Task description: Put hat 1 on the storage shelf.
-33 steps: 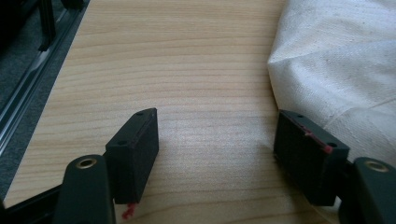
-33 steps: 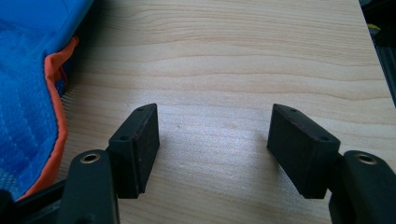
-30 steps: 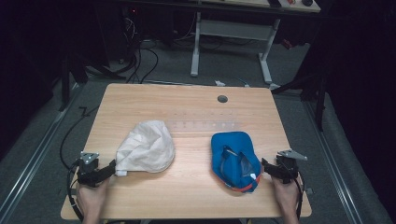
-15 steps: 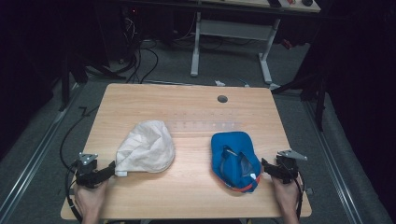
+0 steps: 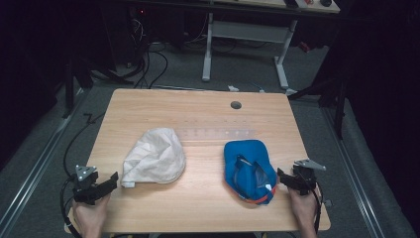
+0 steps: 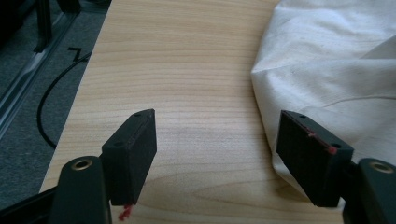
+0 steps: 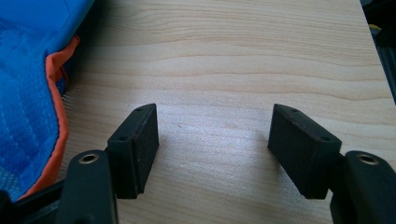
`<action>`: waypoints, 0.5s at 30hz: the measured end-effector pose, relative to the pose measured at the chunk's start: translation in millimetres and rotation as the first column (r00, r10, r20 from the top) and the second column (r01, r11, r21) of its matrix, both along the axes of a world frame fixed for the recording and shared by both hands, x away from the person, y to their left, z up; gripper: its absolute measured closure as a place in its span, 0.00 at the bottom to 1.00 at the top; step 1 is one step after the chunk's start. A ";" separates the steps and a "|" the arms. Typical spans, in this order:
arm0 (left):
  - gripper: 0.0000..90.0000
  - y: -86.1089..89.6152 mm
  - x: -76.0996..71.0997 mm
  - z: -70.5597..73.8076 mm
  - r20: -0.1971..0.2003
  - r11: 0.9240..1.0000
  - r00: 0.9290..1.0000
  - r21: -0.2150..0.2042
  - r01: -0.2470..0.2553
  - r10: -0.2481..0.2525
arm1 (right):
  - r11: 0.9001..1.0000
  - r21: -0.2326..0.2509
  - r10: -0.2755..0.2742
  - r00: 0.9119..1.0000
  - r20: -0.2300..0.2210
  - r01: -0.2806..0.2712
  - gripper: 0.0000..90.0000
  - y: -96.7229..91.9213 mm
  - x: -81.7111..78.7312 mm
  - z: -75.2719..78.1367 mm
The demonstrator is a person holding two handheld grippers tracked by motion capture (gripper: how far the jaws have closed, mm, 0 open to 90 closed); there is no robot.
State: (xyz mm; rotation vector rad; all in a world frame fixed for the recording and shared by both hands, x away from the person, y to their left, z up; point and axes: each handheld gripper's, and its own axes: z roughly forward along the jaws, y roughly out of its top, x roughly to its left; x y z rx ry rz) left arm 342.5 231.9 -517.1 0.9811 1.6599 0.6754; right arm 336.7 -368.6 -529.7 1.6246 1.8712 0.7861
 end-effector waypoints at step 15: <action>0.28 -21.0 -28.4 29.7 0.047 0.996 0.996 -0.044 0.083 -0.081 | 1.000 0.000 0.000 1.000 0.000 0.000 0.37 0.0 0.0 0.0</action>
